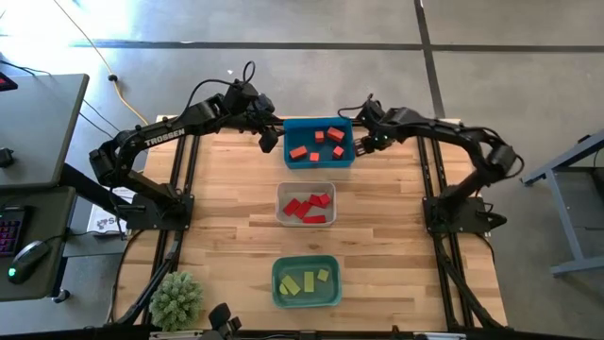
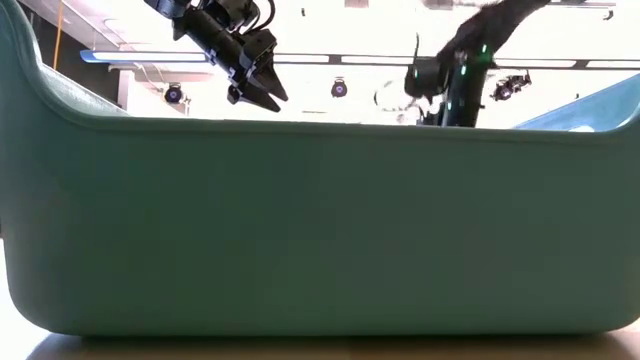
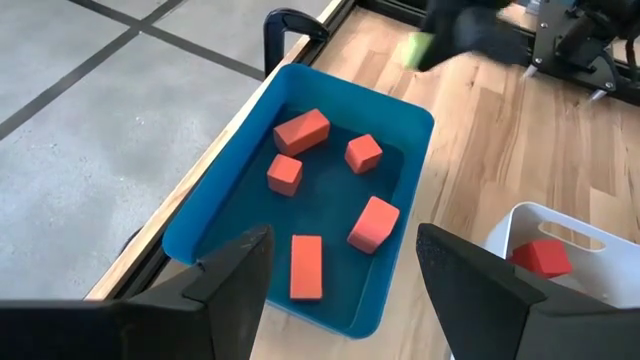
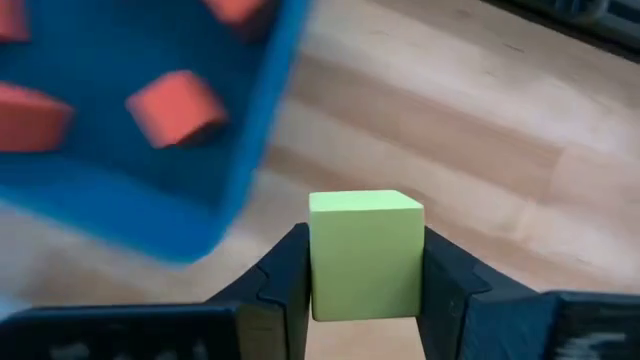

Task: Sort & place blocks by color
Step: Put the light green block into the green bin

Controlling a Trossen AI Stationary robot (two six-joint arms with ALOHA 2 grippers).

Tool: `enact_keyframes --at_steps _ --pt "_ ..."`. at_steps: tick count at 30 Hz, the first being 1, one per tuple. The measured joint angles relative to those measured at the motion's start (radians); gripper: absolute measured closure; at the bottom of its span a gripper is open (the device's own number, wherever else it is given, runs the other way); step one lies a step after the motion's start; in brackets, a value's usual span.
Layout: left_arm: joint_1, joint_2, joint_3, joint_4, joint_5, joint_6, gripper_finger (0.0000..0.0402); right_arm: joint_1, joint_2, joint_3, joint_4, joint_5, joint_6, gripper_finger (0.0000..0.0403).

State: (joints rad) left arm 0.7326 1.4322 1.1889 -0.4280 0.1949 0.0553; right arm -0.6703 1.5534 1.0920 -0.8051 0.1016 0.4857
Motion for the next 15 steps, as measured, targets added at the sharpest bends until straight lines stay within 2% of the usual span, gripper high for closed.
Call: enact_keyframes --at_steps 9,15 --pt "-0.002 0.000 0.000 0.001 0.000 0.000 0.0163 0.291 -0.236 0.013 0.038 -0.012 0.250 0.0295" --pt "-0.002 0.000 0.000 0.003 0.000 0.000 0.0163 0.516 -0.266 0.013 0.207 0.003 0.328 0.0295"
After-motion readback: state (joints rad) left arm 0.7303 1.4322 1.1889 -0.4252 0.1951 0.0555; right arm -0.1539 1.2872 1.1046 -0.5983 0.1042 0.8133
